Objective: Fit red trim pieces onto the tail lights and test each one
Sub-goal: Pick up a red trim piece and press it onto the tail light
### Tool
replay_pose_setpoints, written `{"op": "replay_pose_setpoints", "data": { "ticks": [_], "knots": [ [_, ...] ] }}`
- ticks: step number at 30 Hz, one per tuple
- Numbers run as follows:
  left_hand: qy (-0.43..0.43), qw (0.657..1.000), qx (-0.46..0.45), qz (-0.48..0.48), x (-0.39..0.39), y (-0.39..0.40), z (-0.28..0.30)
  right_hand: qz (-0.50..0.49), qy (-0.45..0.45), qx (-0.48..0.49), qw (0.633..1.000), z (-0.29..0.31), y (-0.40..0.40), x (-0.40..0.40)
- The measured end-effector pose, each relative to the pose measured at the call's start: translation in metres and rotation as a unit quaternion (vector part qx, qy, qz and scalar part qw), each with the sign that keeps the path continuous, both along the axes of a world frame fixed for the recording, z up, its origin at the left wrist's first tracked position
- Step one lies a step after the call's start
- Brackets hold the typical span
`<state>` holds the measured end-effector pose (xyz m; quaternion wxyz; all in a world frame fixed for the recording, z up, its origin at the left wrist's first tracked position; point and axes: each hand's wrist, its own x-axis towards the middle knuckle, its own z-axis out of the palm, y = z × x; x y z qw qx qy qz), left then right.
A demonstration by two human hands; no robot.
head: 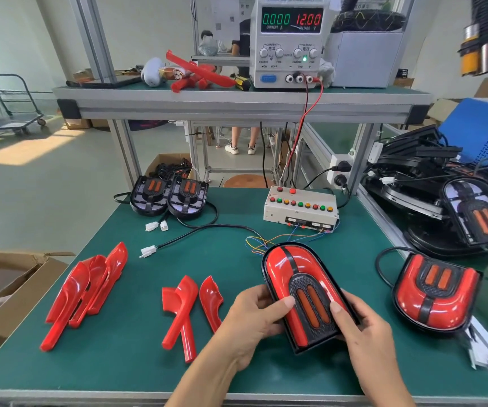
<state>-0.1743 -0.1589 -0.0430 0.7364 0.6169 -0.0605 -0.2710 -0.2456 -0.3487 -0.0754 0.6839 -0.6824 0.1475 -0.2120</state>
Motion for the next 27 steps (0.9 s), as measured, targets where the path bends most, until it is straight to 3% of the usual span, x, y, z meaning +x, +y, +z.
{"op": "replay_pose_setpoints", "data": {
  "ticks": [4,15,27],
  "knots": [
    [0.012,0.998,-0.052,-0.018,-0.001,0.005,0.003,-0.002,0.004,0.013,1.000,0.001,0.000,0.000],
    [-0.037,0.992,-0.100,0.073,0.001,0.002,0.007,0.076,0.042,0.101,0.991,0.010,0.062,0.008],
    [-0.027,0.991,-0.134,0.012,0.010,0.012,0.008,0.058,0.024,0.139,0.988,-0.004,0.066,0.012]
  ]
}}
